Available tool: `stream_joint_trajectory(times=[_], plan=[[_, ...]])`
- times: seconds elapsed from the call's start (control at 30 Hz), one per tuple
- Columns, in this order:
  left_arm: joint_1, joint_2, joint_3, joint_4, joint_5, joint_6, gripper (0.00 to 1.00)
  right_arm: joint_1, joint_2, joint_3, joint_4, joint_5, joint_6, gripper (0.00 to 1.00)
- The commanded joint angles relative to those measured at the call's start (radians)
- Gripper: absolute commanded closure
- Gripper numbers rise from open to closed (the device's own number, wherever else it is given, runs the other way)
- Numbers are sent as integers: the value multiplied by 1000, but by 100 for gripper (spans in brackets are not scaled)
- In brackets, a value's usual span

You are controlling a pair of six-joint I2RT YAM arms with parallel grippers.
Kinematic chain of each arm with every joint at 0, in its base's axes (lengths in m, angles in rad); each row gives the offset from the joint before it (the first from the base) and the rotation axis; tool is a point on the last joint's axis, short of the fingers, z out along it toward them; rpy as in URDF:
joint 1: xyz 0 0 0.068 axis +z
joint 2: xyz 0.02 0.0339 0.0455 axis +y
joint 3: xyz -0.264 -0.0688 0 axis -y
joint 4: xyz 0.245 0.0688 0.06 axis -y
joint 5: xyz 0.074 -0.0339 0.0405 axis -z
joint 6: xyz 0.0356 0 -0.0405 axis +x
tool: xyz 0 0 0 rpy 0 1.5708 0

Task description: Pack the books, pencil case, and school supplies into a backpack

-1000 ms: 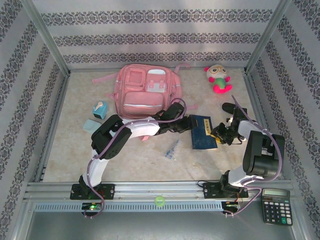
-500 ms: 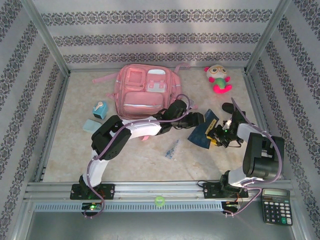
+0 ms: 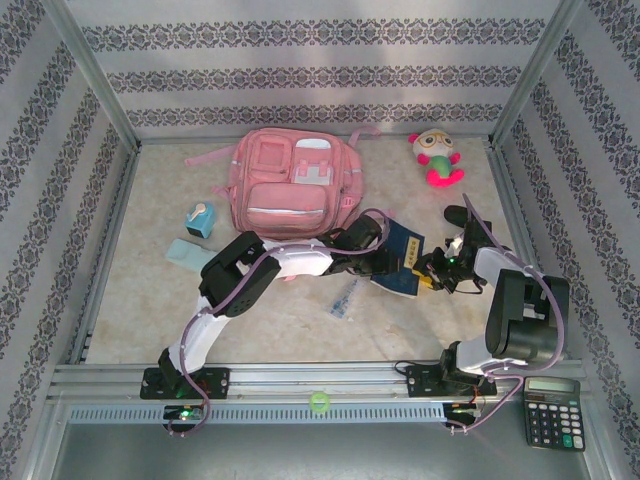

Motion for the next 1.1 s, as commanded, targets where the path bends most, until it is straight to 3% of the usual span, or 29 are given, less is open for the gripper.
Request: stream_joint_trajectory(times=[0.0, 0.13, 0.3, 0.53, 0.73, 0.9, 1.07], plan=[[-18, -51, 21, -70, -37, 87, 87, 10, -88, 0, -3, -3, 11, 65], [-6, -164, -20, -73, -63, 164, 99, 2, -275, 21, -26, 41, 7, 49], [21, -354, -151, 61, -11, 243, 100, -4, -532, 42, 9, 61, -2, 39], [96, -596, -348, 352, 188, 278, 100, 15, -785, -20, 283, -109, -9, 28], [133, -725, -385, 376, 321, 348, 100, 155, -802, -25, 460, -263, -2, 25], [143, -773, -398, 419, 411, 357, 100, 266, -768, -18, 559, -284, 5, 21], [145, -781, -416, 483, 430, 337, 100, 331, -698, -15, 726, -388, 77, 24]])
